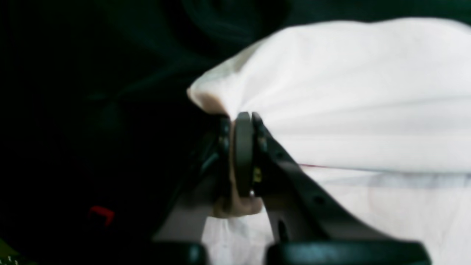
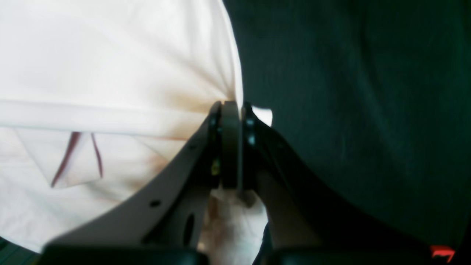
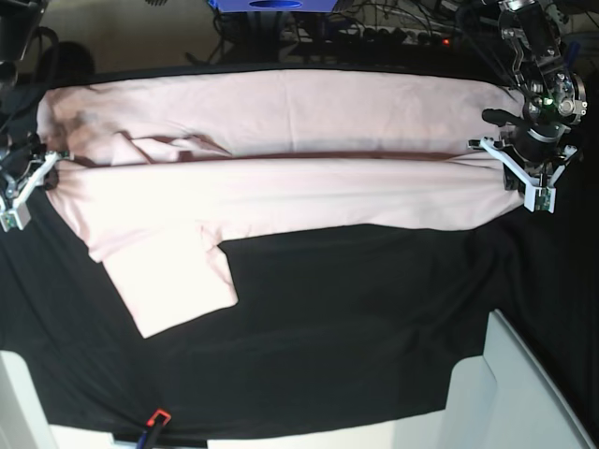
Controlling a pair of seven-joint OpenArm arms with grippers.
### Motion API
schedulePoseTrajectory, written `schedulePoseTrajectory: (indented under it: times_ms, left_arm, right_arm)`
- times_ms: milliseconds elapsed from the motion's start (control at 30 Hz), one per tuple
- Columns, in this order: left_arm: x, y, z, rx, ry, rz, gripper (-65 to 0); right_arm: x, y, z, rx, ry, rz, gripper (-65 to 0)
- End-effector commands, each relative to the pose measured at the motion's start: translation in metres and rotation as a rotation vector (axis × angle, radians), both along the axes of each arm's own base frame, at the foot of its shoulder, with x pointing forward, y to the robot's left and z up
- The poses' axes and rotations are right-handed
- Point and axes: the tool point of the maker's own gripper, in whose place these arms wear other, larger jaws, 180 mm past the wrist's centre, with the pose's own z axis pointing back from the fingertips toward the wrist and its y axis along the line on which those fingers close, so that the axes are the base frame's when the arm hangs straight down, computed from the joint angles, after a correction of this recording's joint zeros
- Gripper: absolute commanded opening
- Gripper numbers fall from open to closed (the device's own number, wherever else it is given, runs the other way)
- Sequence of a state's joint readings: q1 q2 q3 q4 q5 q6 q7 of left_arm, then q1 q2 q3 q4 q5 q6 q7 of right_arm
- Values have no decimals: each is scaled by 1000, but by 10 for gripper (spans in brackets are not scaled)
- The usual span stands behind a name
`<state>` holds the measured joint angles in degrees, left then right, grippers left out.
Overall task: Fold the T-shirt properly
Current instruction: 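Fold the held shirt half over toward the robot with both grippers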
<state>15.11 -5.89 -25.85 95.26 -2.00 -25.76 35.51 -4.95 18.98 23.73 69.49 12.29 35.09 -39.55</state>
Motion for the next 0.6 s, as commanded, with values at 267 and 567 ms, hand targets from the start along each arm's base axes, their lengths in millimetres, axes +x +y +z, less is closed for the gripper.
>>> schedulePoseTrajectory:
  times_ms: [267, 567]
  left_arm:
    - [2, 11, 12, 34, -35, 19, -309]
    - [13, 36, 34, 74, -89, 61, -141]
  right_arm:
    - [7, -16, 29, -93, 51, 22, -454]
    - [32, -21, 93, -195, -99, 16, -132]
